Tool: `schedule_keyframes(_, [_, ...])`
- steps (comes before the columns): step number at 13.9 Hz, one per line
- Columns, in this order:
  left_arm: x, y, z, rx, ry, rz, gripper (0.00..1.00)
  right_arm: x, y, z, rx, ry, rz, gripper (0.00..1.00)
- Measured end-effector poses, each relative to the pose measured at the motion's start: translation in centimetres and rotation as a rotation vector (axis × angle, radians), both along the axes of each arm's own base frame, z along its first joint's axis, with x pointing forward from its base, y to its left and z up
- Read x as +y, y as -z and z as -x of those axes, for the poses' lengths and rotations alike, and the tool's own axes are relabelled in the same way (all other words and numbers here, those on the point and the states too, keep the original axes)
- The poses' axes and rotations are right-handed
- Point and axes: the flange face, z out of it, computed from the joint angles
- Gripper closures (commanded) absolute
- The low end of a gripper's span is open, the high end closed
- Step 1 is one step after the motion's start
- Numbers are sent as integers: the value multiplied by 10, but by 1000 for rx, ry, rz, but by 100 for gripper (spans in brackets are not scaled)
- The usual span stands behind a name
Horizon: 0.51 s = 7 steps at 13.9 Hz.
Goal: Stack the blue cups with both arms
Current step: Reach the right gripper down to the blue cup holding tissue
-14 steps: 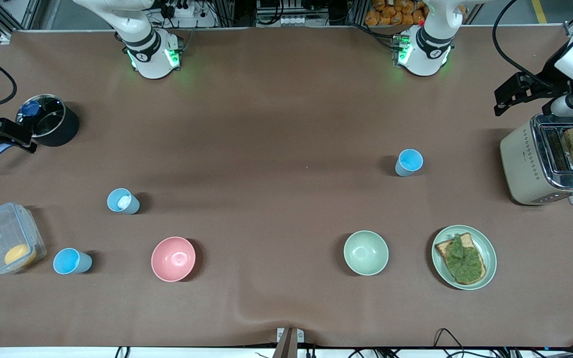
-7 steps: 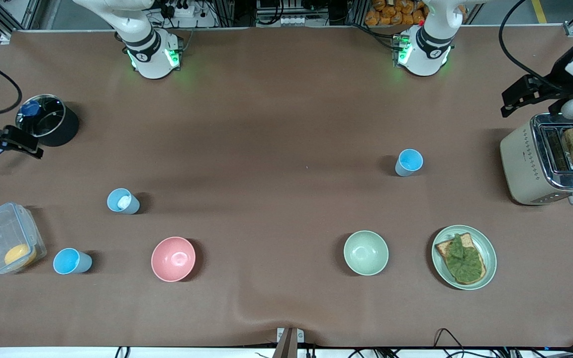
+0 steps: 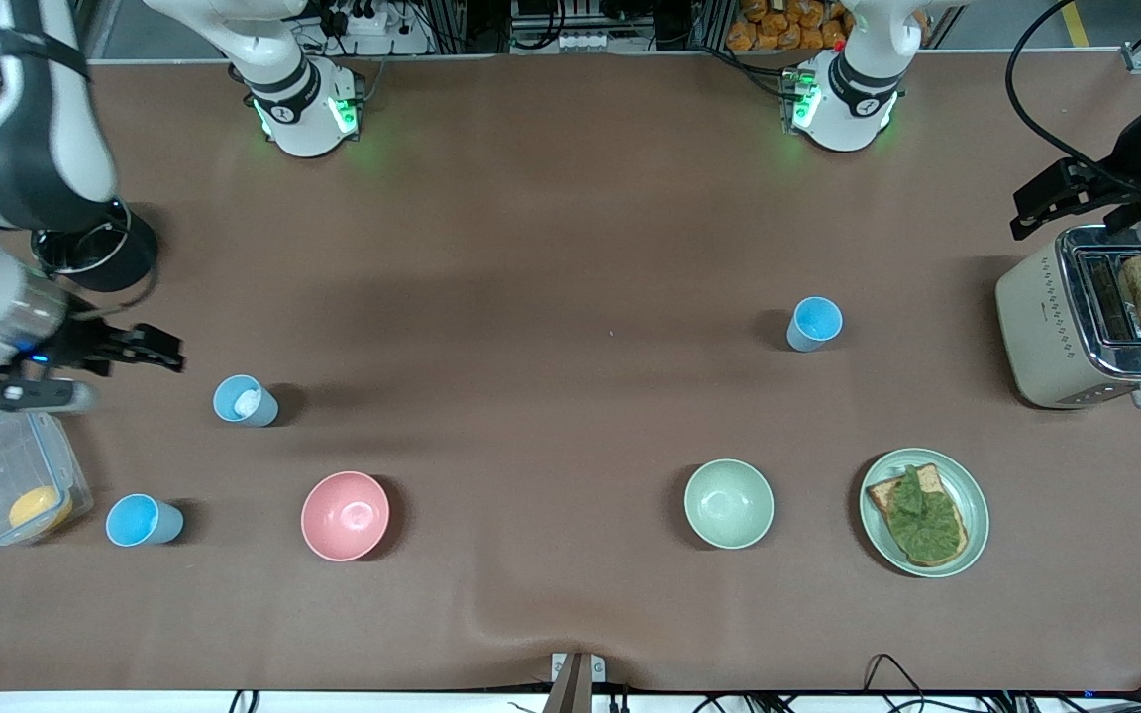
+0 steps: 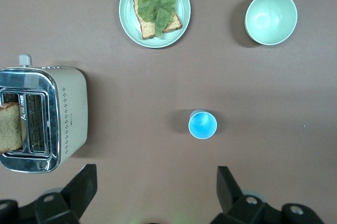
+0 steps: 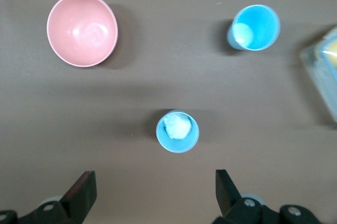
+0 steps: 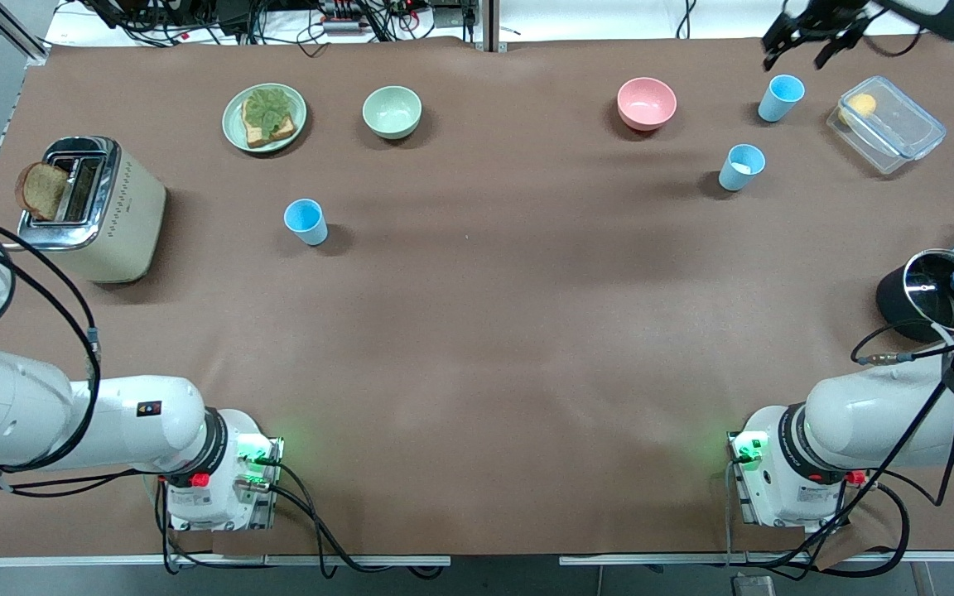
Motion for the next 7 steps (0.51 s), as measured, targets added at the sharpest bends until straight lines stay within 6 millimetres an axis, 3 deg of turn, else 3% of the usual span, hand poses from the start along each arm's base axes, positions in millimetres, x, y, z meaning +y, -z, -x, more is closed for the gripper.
schedule_keyframes(3, [0, 0, 0, 0, 0, 0, 0, 16, 60, 11, -25, -22, -1, 0])
schedule_keyframes(7, [-2, 0, 0, 0, 3, 0, 0, 12, 130, 19, 24, -14, 0, 5])
